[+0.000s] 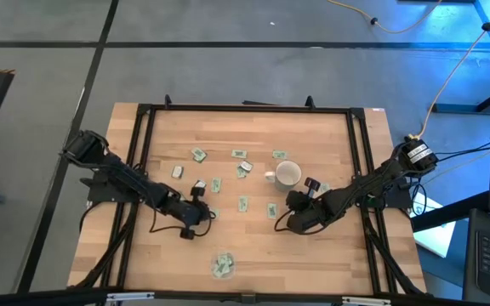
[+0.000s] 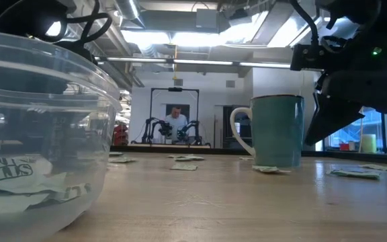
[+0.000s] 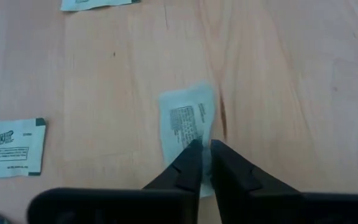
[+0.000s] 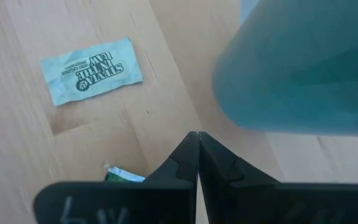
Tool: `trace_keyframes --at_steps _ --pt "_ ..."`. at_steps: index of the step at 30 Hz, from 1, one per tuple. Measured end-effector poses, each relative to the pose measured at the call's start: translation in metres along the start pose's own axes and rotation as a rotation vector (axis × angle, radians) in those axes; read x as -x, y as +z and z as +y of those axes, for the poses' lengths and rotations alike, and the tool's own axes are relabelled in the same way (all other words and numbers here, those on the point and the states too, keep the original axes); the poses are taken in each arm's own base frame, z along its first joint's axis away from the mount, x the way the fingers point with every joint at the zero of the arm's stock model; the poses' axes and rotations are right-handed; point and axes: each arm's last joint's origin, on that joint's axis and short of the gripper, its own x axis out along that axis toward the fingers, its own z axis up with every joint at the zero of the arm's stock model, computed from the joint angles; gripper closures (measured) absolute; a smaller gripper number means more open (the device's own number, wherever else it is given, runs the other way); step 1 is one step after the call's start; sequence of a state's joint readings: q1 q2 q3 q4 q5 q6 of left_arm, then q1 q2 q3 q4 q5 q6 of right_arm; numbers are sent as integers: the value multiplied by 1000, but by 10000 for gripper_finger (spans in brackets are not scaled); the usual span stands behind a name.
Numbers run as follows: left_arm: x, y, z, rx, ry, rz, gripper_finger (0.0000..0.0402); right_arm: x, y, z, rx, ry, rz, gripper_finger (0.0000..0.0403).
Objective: Pick and place Stevia / Truvia into bins
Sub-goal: Put the light green stevia packet into the transparent bin
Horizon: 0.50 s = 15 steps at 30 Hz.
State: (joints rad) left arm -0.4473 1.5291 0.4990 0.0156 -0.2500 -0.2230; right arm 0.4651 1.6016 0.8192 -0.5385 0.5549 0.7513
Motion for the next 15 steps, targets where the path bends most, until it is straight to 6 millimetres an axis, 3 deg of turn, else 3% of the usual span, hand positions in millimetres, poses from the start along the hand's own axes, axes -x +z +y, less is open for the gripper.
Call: trace_keyframes --at_steps 6,11,15 --pt "18 8 2 15 -42 -49 396 0 0 0 0 0 1 391" --pt "47 46 0 46 -127 -280 398 0 0 0 0 1 0 391" --pt "63 72 -6 -57 -228 -455 397 0 0 0 -1 4 -3 391"
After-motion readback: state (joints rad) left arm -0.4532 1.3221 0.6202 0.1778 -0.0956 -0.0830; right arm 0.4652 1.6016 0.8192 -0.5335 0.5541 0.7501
